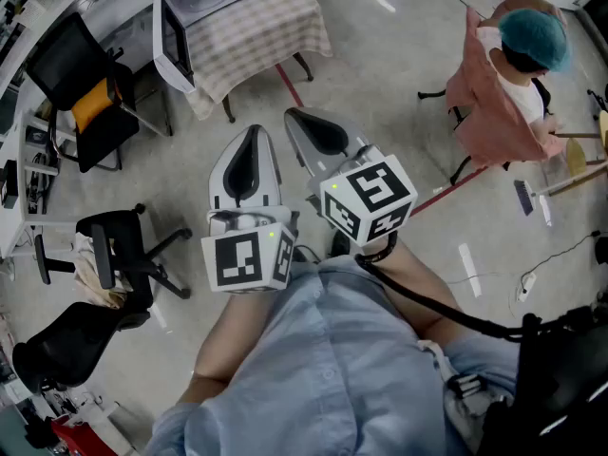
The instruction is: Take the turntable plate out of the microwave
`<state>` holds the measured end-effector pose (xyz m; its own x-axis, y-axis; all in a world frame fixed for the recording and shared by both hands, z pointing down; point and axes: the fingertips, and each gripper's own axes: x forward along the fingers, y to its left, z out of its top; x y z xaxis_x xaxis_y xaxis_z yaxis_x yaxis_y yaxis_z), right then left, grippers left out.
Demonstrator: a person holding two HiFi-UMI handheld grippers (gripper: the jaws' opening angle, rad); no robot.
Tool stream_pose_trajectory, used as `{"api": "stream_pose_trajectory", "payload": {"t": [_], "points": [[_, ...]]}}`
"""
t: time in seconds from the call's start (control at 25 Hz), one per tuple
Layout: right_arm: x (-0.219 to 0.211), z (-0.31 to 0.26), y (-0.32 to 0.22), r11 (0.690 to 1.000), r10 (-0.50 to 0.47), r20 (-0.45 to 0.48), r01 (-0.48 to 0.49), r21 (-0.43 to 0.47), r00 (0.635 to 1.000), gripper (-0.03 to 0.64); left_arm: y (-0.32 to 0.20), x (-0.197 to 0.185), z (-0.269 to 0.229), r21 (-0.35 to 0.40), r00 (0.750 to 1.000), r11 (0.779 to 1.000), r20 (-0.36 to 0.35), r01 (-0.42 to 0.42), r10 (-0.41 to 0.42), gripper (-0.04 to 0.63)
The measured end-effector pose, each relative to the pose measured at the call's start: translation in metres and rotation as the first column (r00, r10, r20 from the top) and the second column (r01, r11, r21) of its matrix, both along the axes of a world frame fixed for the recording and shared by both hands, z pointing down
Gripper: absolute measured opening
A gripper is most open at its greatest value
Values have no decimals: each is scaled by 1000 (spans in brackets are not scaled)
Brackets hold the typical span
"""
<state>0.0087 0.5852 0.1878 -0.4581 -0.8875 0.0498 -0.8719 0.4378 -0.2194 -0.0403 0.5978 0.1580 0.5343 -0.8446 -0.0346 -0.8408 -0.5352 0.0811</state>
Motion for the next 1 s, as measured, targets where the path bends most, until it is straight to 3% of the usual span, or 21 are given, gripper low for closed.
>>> {"api": "stream_pose_trajectory", "payload": {"t": [0.6, 1.0], "points": [[35, 5, -1, 1000, -11, 18, 11, 5, 1000, 0, 0, 40, 7, -3, 999, 1000, 32, -3, 3, 8], [71, 18, -7, 998, -52, 86, 55, -35, 995, 2, -2, 79, 15, -16, 998, 1000, 56, 14, -13, 8]]}}
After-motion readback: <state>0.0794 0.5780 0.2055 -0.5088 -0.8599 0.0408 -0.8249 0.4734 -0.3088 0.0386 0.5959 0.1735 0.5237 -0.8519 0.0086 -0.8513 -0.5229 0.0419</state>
